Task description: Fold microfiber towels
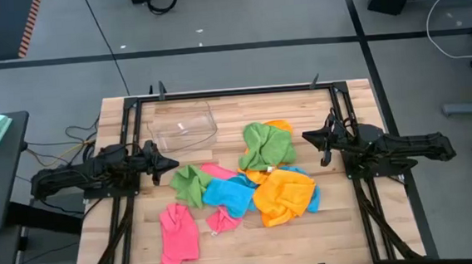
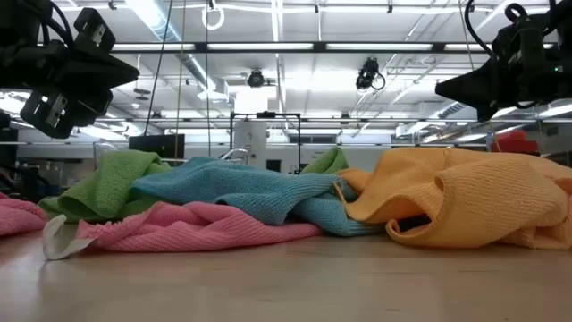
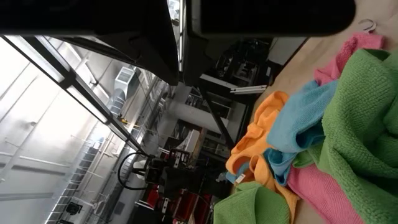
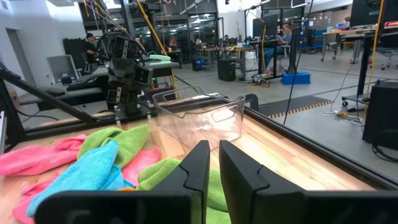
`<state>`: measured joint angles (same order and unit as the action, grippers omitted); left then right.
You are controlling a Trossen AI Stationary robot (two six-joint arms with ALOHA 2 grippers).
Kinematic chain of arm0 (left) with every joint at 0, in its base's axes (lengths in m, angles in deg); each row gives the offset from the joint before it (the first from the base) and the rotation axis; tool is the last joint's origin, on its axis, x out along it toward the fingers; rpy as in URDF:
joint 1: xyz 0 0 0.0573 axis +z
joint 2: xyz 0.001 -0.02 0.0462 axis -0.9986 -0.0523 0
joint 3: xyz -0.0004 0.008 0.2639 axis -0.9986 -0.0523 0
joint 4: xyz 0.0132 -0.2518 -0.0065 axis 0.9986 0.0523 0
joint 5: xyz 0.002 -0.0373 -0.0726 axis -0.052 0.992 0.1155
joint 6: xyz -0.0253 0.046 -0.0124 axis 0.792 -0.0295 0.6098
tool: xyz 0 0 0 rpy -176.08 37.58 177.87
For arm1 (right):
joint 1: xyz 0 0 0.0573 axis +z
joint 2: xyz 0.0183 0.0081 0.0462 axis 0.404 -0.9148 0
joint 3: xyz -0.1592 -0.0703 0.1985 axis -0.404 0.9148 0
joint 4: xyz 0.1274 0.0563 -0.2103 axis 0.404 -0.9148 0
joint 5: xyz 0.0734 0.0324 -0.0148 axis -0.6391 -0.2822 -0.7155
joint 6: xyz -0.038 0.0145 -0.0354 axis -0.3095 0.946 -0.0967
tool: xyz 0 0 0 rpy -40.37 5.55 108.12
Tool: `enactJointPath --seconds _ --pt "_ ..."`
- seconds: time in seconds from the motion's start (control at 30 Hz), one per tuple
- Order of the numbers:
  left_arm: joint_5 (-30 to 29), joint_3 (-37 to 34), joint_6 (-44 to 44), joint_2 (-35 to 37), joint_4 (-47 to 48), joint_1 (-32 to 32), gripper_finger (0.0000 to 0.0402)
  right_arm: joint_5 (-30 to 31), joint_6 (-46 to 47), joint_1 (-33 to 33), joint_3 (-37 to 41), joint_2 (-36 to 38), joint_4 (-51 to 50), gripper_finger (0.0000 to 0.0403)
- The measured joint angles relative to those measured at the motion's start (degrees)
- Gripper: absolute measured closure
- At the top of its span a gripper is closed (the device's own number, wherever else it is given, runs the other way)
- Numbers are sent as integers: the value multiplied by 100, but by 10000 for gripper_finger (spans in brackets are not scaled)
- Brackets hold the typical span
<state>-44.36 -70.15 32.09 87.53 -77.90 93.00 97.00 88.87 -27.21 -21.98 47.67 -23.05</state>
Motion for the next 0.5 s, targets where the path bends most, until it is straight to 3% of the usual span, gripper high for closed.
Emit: enactJointPath --seconds 0.5 --pt "1 1 0 0 0 0 373 0 0 2 0 2 0 359"
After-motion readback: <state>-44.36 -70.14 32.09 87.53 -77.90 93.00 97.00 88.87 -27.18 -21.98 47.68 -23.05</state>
